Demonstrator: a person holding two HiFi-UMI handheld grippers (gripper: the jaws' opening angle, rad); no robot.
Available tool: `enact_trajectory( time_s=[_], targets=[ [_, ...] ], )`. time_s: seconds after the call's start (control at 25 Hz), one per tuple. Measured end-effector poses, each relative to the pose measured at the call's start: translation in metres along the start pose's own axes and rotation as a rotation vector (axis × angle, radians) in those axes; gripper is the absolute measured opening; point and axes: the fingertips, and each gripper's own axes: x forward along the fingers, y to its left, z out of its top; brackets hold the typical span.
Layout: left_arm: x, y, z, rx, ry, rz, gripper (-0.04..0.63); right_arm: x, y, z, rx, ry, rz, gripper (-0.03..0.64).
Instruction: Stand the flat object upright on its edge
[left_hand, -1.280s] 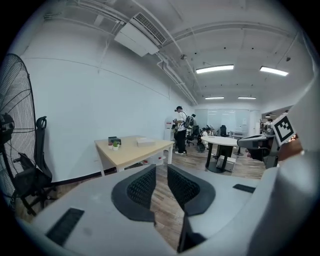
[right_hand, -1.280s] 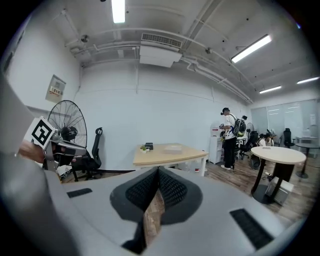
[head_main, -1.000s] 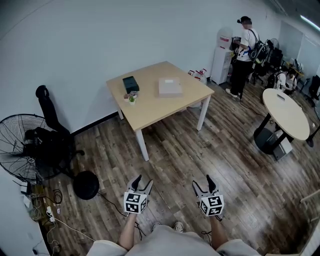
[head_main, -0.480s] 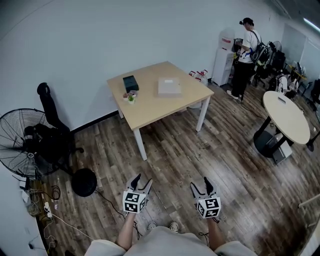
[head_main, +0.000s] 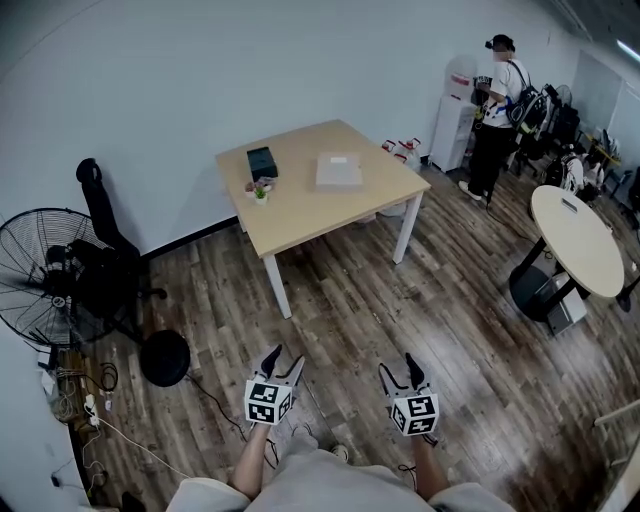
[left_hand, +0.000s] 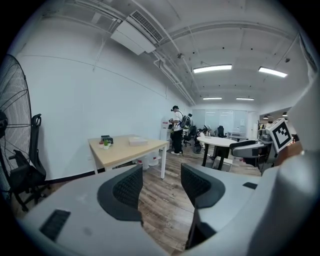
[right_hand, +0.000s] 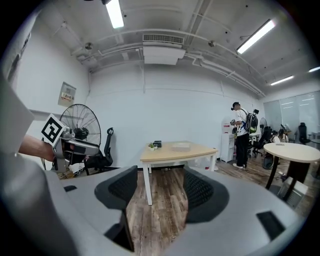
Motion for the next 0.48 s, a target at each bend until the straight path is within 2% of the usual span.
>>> enact_trajectory(
  time_s=[0.48],
  targets=[
    [0.053, 0.023, 0.001, -0.012, 0.009, -0.003, 0.225, 0.052, -0.025, 0.004, 0.004, 0.009, -0.003, 0.270]
  ],
)
